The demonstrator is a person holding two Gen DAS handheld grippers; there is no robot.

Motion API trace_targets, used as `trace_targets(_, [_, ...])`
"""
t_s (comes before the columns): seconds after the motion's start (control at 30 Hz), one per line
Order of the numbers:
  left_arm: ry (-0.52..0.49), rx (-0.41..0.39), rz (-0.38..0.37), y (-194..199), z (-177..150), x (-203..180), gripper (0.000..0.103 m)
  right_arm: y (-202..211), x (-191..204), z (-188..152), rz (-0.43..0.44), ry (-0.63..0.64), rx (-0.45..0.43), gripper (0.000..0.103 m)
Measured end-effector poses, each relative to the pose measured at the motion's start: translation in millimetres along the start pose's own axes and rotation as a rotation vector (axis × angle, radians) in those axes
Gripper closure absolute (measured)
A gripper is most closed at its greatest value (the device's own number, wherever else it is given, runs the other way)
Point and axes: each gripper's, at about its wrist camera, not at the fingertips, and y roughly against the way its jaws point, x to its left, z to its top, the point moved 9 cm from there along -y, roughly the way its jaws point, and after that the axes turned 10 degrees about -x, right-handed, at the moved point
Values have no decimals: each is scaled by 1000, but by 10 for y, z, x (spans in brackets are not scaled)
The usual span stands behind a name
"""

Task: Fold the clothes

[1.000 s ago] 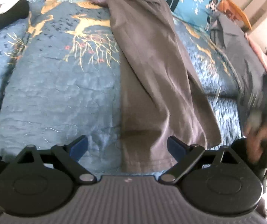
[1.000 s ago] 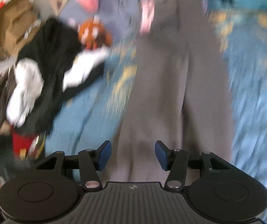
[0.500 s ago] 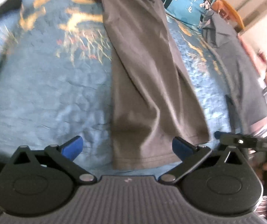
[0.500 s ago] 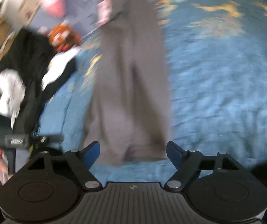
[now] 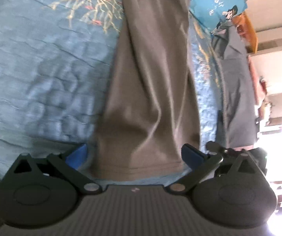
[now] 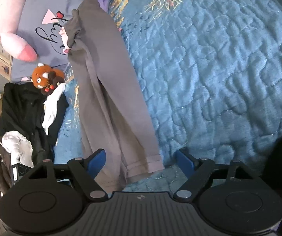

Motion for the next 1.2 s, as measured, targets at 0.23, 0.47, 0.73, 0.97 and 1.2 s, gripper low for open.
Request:
trace_targets(0.23, [84,-5,-75,-22,-5,14,42,12,-15,-20,24,-31,-27,24])
trace_targets(0.47, [124,-7,-69,-66,-96,83,80,-22,21,-75,13,33,-48,32])
trace_targets(0.73, [173,-25,-69,-118,-164,137,95,-49,-75,-131,-31,24,-26,92])
trace_targets(0.97, [166,-71,-64,4,-171,22,98,47,68,-148,-20,76,-49,98])
trace_targets(1.2, [174,-107,-109,194,-95,-84,100,198,215,-105,71,-9,-50,98])
